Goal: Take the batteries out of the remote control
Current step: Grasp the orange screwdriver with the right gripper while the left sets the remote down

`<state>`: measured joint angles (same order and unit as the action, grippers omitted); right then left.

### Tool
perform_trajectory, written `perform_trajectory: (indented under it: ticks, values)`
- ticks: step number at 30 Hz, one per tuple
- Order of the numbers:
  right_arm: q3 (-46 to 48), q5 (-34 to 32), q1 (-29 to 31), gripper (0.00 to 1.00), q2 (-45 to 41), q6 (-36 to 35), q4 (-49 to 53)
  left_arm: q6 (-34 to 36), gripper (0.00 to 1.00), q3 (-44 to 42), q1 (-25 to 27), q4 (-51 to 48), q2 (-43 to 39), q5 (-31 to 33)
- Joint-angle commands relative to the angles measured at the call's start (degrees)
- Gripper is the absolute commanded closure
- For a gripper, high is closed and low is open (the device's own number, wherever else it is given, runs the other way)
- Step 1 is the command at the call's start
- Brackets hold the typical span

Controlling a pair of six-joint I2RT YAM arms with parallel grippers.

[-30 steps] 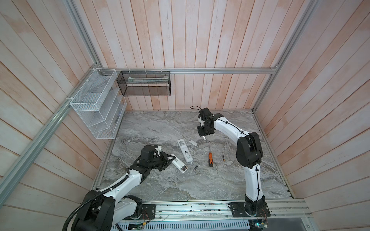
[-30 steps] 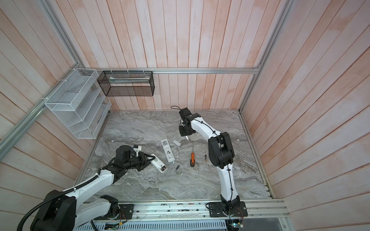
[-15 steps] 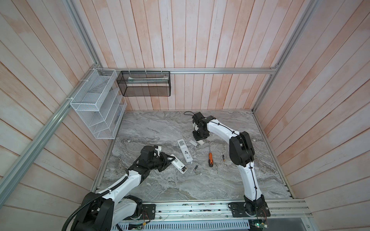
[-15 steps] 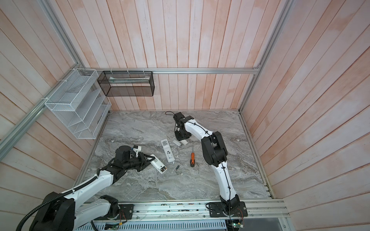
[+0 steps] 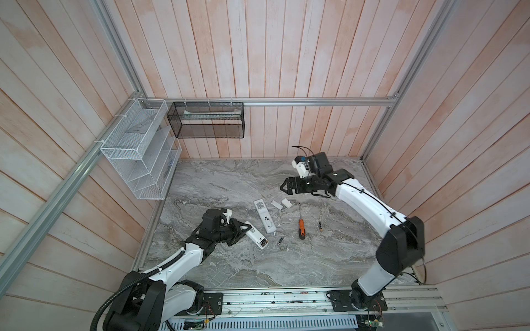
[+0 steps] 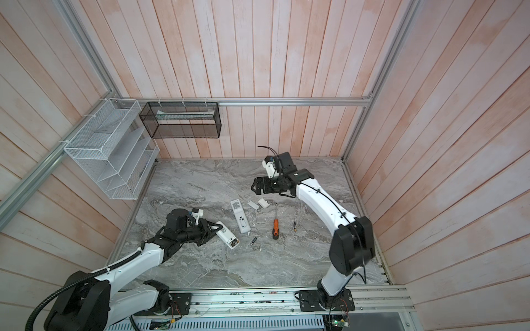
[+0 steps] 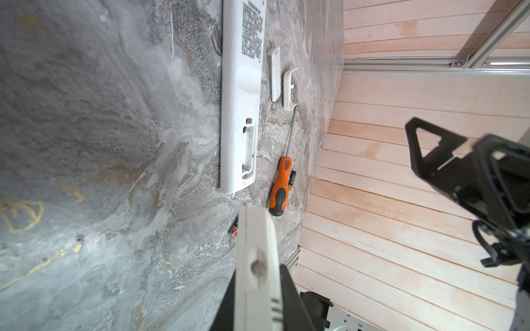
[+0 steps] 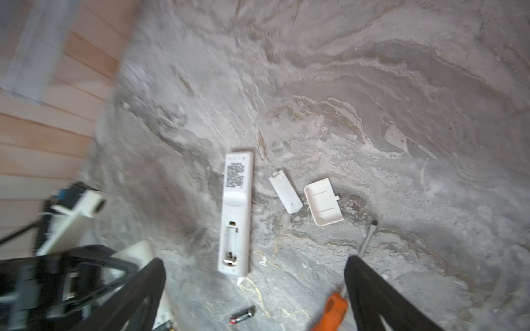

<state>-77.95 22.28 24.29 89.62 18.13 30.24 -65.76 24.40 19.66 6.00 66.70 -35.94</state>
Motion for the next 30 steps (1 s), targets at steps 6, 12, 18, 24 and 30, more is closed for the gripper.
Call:
perform_trajectory:
  ticks: [6,12,18,24,30]
  values:
    - [20.7,11.7,-7.1,0.02,-9.3,3.2,-2.9,4.4,1.0,-1.4,-1.2,6.2,6.3,-1.8]
    - [24.5,7.9,-7.1,0.03,-12.1,1.4,2.2,7.8,1.0,1.7,-2.9,6.0,13.8,-3.1]
    - [27.5,4.7,-6.7,0.09,-12.0,2.6,5.5,10.3,0.99,3.3,-5.5,5.3,19.5,-4.2]
    - [29.7,0.9,-4.3,0.14,-11.0,4.5,5.7,11.3,0.86,2.7,-7.4,5.3,22.7,-4.7]
    - [28.4,-1.7,-2.1,0.2,-7.2,5.1,5.7,12.2,0.47,2.0,-8.3,3.0,22.3,-4.5]
